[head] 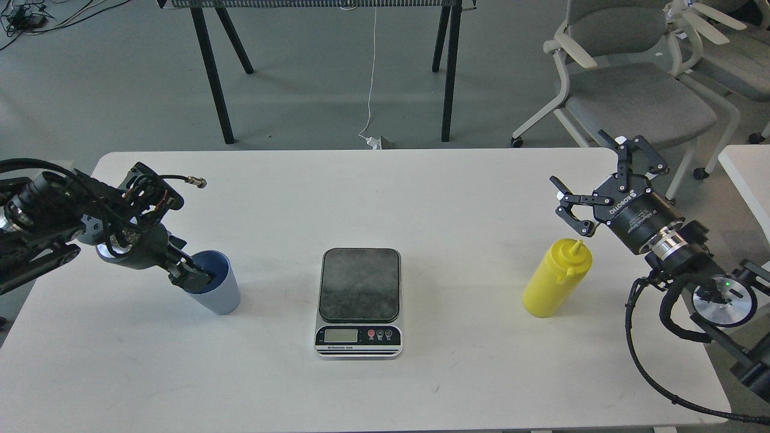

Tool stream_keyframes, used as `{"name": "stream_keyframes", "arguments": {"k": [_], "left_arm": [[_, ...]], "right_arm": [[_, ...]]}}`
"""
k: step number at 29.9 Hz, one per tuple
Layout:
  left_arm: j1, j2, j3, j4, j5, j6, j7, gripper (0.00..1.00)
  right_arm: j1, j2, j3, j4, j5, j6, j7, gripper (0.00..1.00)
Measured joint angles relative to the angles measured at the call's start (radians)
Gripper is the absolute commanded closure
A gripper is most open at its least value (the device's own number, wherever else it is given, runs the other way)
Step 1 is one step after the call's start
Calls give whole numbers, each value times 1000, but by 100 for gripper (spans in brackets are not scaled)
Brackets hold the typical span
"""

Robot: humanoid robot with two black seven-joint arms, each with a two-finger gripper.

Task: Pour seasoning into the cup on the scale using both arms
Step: 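Lower the left gripper around the blue cup and close it, then lift the blue cup with the left gripper and lower it onto the scale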

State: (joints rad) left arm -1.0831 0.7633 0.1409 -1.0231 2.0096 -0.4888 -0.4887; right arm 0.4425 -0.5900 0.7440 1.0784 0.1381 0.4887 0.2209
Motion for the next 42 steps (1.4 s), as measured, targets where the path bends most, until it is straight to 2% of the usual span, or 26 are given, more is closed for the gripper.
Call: {"name": "stream_keyframes", "arguments": {"k": [6, 12, 18, 23, 33, 37, 42], "left_arm": [[0, -1, -1, 0, 0, 0, 0, 33], [0, -1, 1, 0, 5, 0, 0, 57], [4, 0, 3, -1, 10, 0, 0, 89], [10, 1, 2, -2, 10, 1, 0, 96], [-9, 3, -1, -2, 11, 0, 0, 97], [-65, 3, -1, -2, 10, 0, 0, 97], [-193, -39, -7, -14, -4, 0, 1, 97]], "right_arm": [[-5, -1, 1, 0, 0, 0, 0, 1], [-9, -1, 1, -2, 0, 0, 0, 1], [-10, -1, 2, -4, 0, 0, 0, 1], [-10, -1, 2, -9, 0, 0, 0, 1], [-15, 0, 1, -9, 0, 0, 0, 1], [-16, 1, 0, -9, 0, 0, 0, 1], [-16, 1, 0, -9, 0, 0, 0, 1]]}}
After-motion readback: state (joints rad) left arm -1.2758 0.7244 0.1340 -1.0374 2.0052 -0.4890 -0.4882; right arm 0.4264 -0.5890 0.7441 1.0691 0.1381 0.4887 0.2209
